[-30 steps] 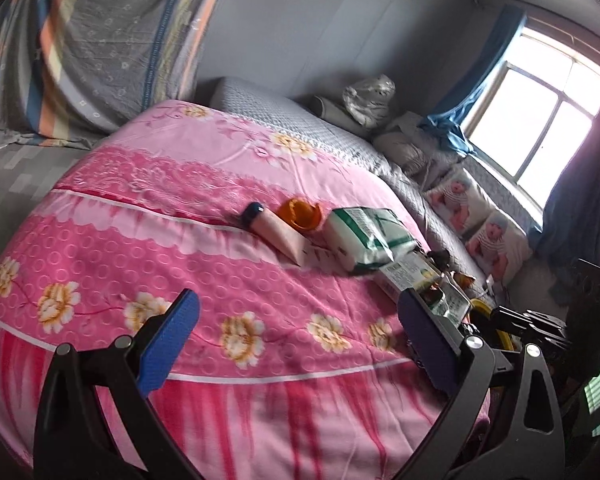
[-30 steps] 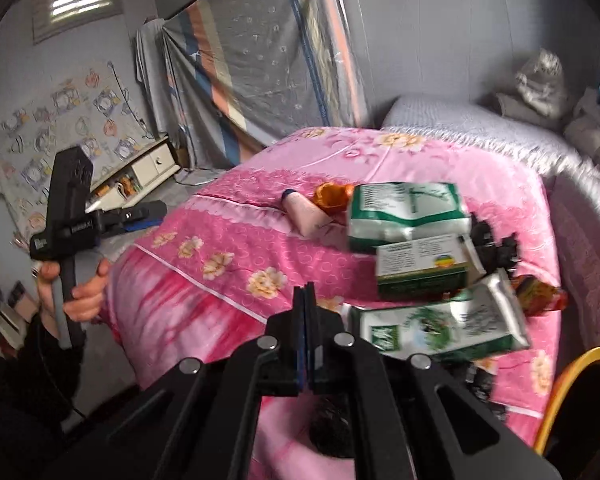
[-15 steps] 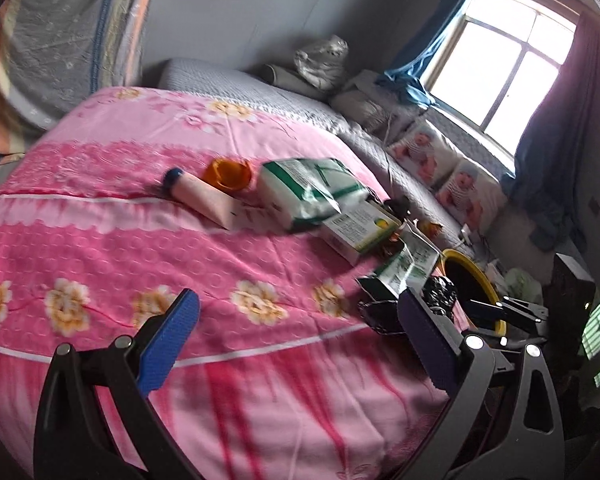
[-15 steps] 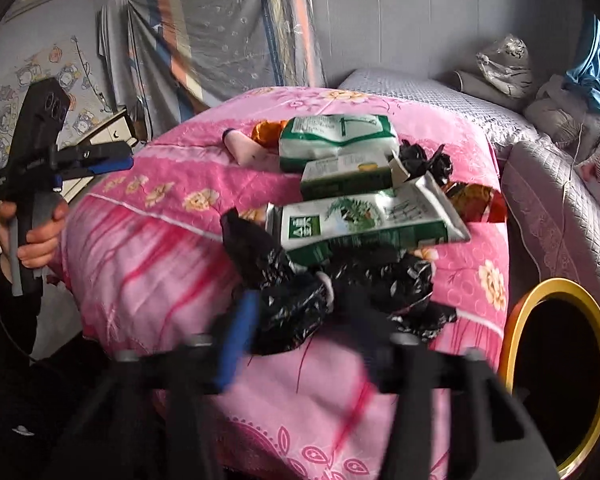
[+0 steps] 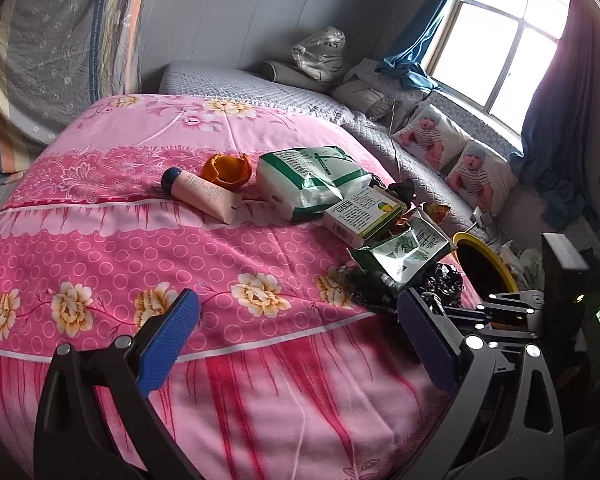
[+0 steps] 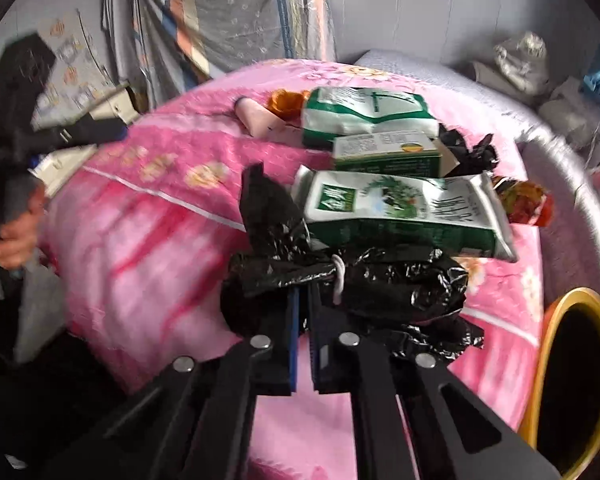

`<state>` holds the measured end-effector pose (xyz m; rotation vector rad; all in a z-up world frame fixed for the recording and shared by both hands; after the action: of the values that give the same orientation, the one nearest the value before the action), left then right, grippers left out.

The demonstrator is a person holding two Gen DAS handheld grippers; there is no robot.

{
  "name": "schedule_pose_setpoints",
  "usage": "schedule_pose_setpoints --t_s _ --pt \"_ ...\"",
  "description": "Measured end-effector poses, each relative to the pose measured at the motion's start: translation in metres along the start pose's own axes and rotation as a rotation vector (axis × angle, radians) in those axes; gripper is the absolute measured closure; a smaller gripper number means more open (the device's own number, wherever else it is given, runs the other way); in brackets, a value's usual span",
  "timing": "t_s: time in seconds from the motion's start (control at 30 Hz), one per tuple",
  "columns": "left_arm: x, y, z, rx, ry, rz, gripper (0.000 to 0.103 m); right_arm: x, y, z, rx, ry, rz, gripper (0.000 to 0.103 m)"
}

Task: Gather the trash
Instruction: 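Carry the black bag in the right gripper toward the yellow bin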

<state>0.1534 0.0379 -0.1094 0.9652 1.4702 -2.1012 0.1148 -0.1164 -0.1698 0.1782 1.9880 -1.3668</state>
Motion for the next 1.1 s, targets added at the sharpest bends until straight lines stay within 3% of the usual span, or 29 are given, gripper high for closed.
schedule_pose_setpoints --t_s 0.2,0.3,0.5,0.7,0.83,1.1 --pt "0.000 0.005 0.004 0.014 -0.009 -0.018 0.008 -0.007 -0.032 -0.010 -0.117 0.027 0.089 0.102" --pt "0.000 0.006 0.010 0.021 0.012 -0.019 0.008 -0.013 -0.065 -0.006 -0.114 0.039 0.171 0.102" --pt "0.003 0.007 0.027 0.026 0.083 -0.019 0.008 -0.017 -0.146 0.031 -0.012 0.126 0.384 0.102" --pt "0.006 0.008 0.050 0.046 0.165 -0.020 0.008 -0.001 -0.210 0.076 0.110 0.256 0.561 0.102" --pt "0.003 0.011 0.068 0.059 0.212 -0.012 0.008 0.017 -0.228 0.095 0.157 0.311 0.606 0.102" --pt "-0.020 0.026 0.128 0.104 0.365 0.052 0.009 0.044 -0.225 0.122 0.146 0.382 0.599 0.102"
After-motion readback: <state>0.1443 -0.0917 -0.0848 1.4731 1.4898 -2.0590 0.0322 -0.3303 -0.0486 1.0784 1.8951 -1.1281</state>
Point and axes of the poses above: each gripper's, at about its wrist camera, not at the fingertips, and y roughly the way its jaws point, z to its right, x to its underside, the point moved 4 cm from there along y, roughly the way its jaws point, and after that the axes turned 9 degrees about -x, right-handed, at the moved point
